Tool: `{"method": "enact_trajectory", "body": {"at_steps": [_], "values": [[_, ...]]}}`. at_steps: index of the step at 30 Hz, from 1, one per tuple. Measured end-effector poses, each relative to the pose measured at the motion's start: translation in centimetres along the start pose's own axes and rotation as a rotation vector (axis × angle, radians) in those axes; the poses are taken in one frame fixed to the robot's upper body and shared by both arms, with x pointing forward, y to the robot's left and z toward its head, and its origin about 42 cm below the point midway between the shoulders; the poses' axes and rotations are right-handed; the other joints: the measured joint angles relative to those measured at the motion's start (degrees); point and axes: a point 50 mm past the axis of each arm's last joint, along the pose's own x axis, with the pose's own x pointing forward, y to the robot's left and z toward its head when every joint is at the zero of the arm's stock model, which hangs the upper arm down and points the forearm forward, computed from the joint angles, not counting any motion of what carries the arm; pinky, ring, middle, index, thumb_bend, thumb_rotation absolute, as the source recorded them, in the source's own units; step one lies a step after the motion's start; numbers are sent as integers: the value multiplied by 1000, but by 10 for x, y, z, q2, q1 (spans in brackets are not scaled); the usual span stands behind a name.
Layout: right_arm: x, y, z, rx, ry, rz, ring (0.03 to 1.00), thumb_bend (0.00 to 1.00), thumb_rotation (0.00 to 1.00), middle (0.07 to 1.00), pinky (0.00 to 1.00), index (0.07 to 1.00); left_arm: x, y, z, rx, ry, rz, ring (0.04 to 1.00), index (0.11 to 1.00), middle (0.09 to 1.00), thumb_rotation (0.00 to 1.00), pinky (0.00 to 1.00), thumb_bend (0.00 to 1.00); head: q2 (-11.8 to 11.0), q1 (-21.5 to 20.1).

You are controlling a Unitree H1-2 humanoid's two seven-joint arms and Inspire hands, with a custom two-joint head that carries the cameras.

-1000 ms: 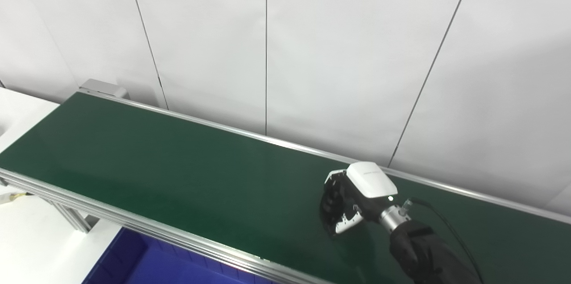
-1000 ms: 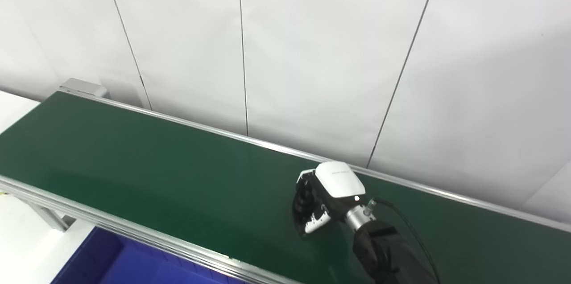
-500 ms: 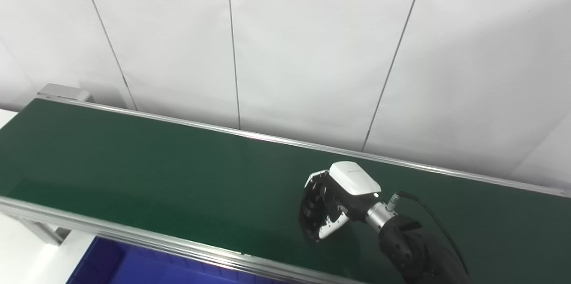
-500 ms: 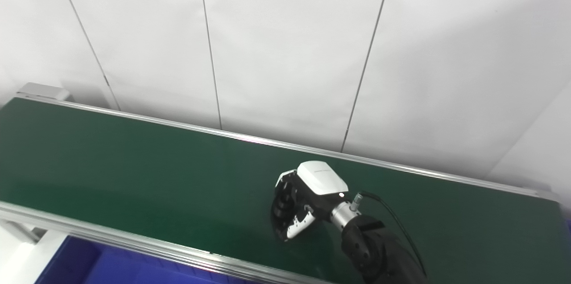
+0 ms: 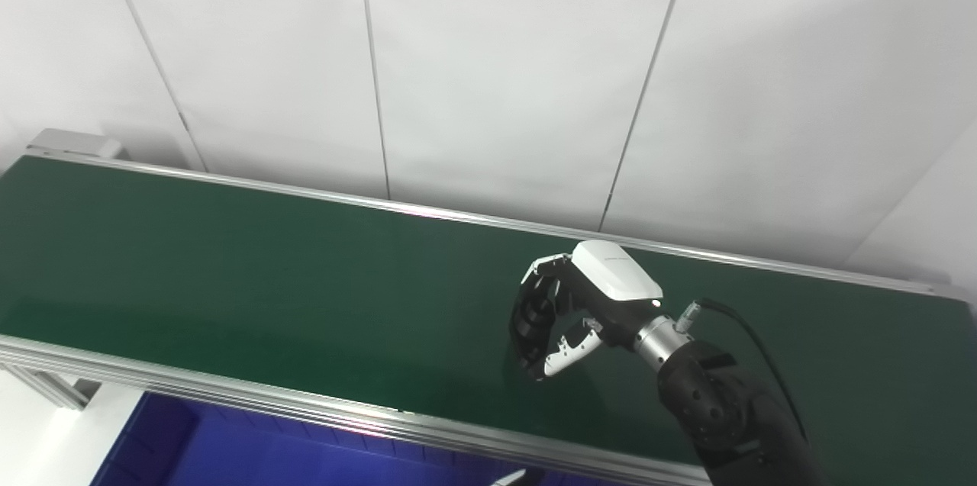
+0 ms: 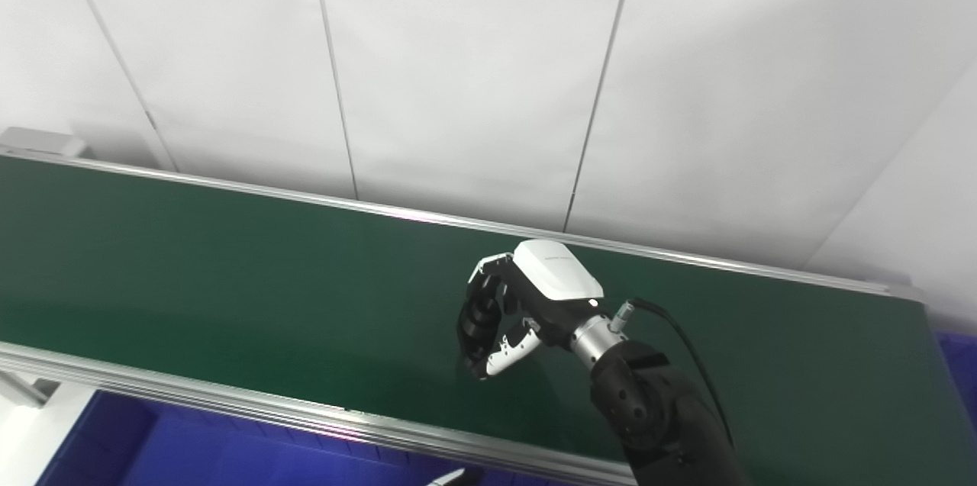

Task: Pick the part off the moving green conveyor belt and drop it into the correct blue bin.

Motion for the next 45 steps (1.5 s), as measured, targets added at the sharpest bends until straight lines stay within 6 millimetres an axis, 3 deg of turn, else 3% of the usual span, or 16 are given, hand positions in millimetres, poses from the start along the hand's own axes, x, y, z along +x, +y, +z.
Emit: {"method": "enact_trajectory", "body": {"at_steps": [15,24,28,35,45], "values": [[-46,-28,10,109,39,-97,370,515,0,472,269,527,-10,24,8,0,-5,2,972,929,943,1000,988,904,41,-128],[-86,-32,8,199,85,-175,350,512,0,439,209,533,-18,45,15,10,-7,4,960,927,929,1000,946,921,61,-202],[-104,-36,8,204,111,-195,370,514,0,452,265,539,-21,50,16,-9,-5,5,934,919,926,1000,887,955,67,-225],[-142,-31,4,220,148,-215,391,516,0,465,308,532,-28,61,22,-24,10,19,924,916,929,1000,869,970,82,-266],[-191,-19,19,250,178,-209,375,514,0,469,285,538,-33,82,29,-21,-6,18,913,915,911,1000,891,946,105,-319]]}}
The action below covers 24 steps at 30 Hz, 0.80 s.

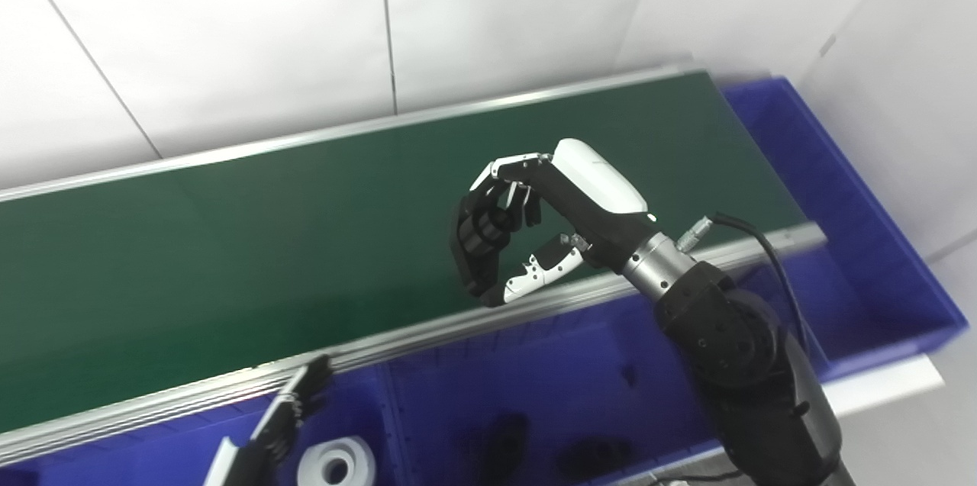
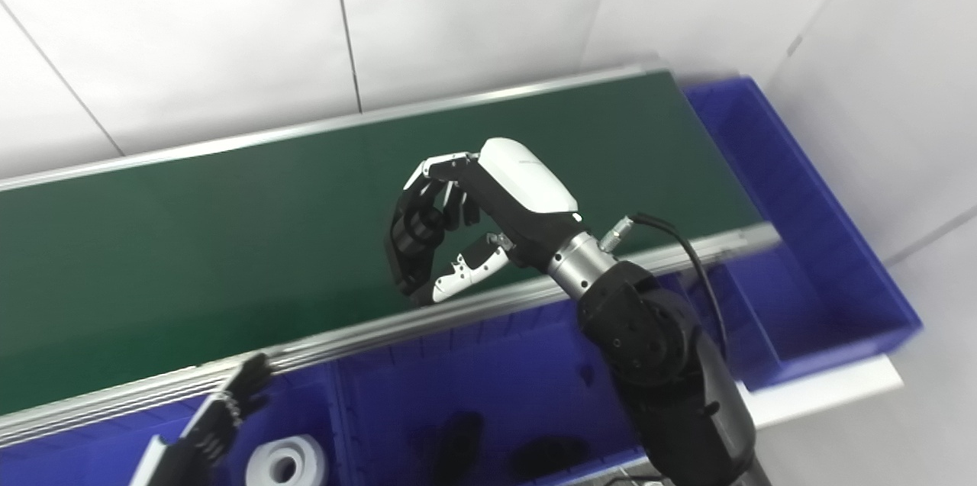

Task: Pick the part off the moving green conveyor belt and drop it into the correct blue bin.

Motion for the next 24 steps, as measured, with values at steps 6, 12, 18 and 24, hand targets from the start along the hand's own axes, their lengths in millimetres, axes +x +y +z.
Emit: {"method": "enact_trajectory", "body": {"at_steps": [6,12,18,24], "values": [[-28,9,-1,3,53,41,377,513,0,477,304,541,1,3,5,-1,3,-7,907,913,907,1000,874,911,16,-11],[-46,15,0,-6,87,72,392,515,0,497,334,523,0,11,14,10,-11,-10,900,914,910,1000,859,893,26,-19],[-68,26,-5,-5,159,100,361,511,0,456,288,539,-2,12,22,13,-10,-8,899,920,914,1000,848,911,45,-29],[-78,39,-14,-24,217,122,398,518,0,486,341,510,-1,13,28,-5,-10,-10,918,924,918,1000,883,888,54,-22]]}}
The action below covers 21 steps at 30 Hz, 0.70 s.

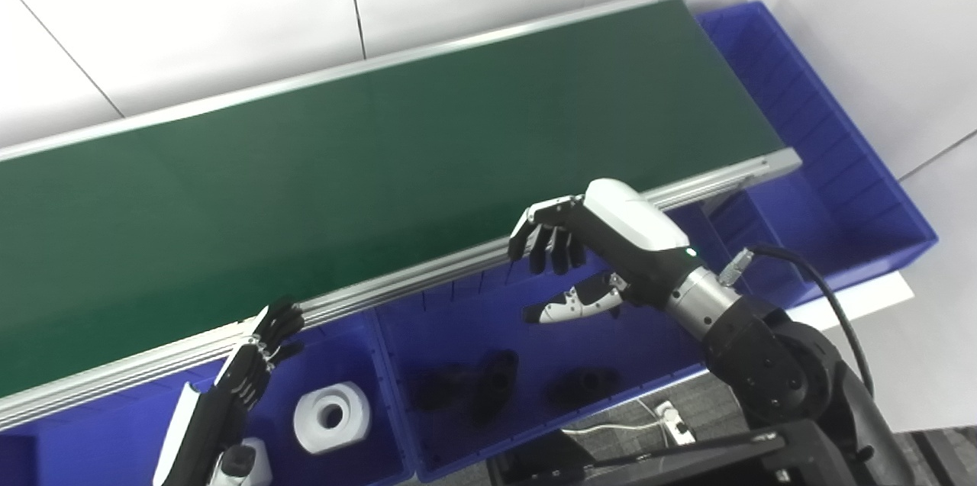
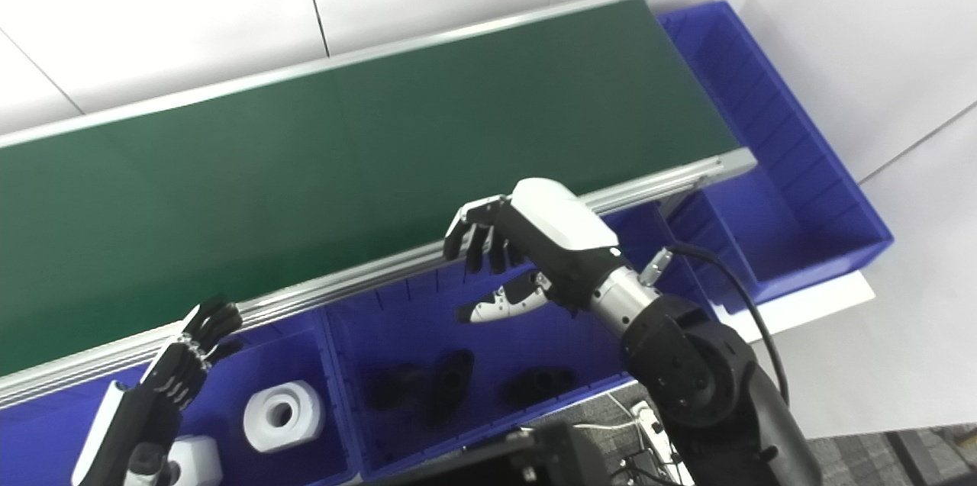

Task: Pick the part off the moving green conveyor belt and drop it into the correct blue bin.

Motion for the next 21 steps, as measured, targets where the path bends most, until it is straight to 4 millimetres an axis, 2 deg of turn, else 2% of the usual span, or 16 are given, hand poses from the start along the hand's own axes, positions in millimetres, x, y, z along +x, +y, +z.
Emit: {"method": "enact_trajectory", "body": {"at_steps": [6,13,16,17,18,19,20,21], "values": [[-3,20,-9,-22,32,45,366,513,0,451,267,533,0,0,2,-1,-5,0,919,922,919,1000,887,876,5,16],[-2,25,-14,-56,48,58,377,513,0,465,295,547,2,-3,2,-9,5,-4,912,920,917,1000,869,893,10,33],[-2,27,-14,-69,50,63,382,512,0,483,308,557,3,-5,2,-11,4,-6,910,914,914,997,873,911,12,52],[-2,27,-13,-71,49,67,406,517,94,518,321,521,3,-6,3,-15,5,-6,907,910,911,992,871,925,15,64],[-2,27,-13,-74,47,74,414,519,127,530,325,508,4,-7,3,-19,6,-4,906,908,910,990,871,930,15,64],[-3,28,-13,-79,43,92,558,828,378,634,438,633,5,-9,4,-24,2,-2,907,911,911,988,870,922,18,75],[-4,27,-13,-88,36,117,670,926,518,723,547,711,6,-11,6,-28,-4,-1,907,911,912,989,868,919,18,75],[-5,26,-12,-100,26,147,702,941,552,748,579,731,7,-13,7,-28,-9,-2,907,911,912,990,867,919,18,75]]}}
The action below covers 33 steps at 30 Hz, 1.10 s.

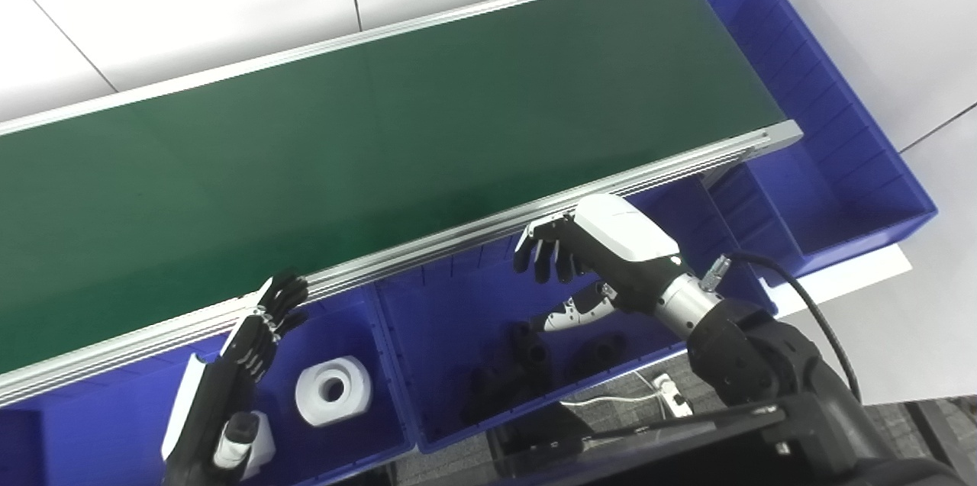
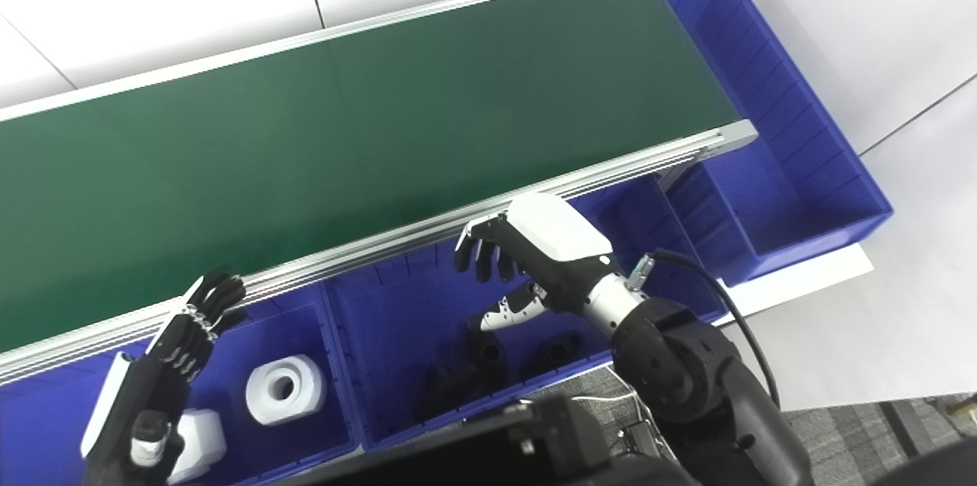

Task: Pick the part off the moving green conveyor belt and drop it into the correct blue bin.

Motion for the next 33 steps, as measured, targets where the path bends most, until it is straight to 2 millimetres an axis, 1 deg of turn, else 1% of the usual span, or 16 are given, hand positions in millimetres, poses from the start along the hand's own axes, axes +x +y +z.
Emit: {"method": "enact_trajectory", "body": {"at_steps": [2,3,7,9,11,13,16,17,18,23,26,28,29,30,32,33], "values": [[-3,-3,1,-30,-23,79,830,989,724,854,745,816,1,-2,0,6,0,-5,905,910,911,989,866,919,3,17],[-5,-5,1,-44,-33,106,866,997,799,885,813,842,1,-1,0,7,1,-4,904,909,910,990,867,921,4,18],[-8,-8,1,-47,-49,156,892,1000,946,910,880,876,1,-2,0,8,6,-5,903,913,908,992,867,927,2,39],[-9,-8,3,-6,-73,163,892,1000,969,912,869,883,1,-2,0,11,7,-5,903,912,907,993,868,932,-1,46],[-9,-7,4,53,-98,159,882,1000,974,907,801,882,1,-3,-2,21,14,-8,906,910,905,990,875,944,-14,83],[-10,-4,5,138,-121,138,876,1000,961,905,755,882,2,-4,-7,17,29,-7,909,904,902,989,872,965,-14,83],[-10,5,4,251,-125,109,879,1000,968,911,744,895,3,-9,-10,21,39,-6,912,905,907,998,861,966,-30,125],[-9,8,3,278,-127,106,879,1000,979,911,742,900,4,-11,-12,19,42,-6,912,905,910,999,856,972,-39,126],[-8,13,1,308,-131,104,879,1000,987,909,740,902,4,-14,-15,23,49,-8,912,906,912,1000,852,975,-49,158],[2,33,-4,433,-162,61,844,1000,990,877,735,875,5,-25,-26,22,76,-7,916,910,918,995,849,951,-75,186],[18,57,1,645,-210,-13,816,1000,976,852,757,859,6,-29,-30,28,74,-13,931,913,921,998,880,934,-85,198],[30,79,11,811,-219,-45,811,1000,989,845,771,859,6,-32,-33,31,79,-19,939,916,922,1000,899,925,-108,215],[35,90,17,878,-221,-48,813,1000,994,844,778,861,6,-34,-35,31,81,-21,941,916,921,1000,905,920,-110,217],[38,101,21,931,-216,-40,814,1000,995,845,780,862,6,-36,-38,30,87,-23,941,916,921,1000,906,918,-110,217],[41,117,25,995,-203,-23,819,1000,1000,847,792,868,8,-40,-42,38,83,-30,947,913,918,1000,925,905,-132,231],[42,123,24,1007,-197,-21,818,1000,1000,846,791,865,8,-41,-44,39,81,-28,948,911,918,1000,930,900,-132,231]]}}
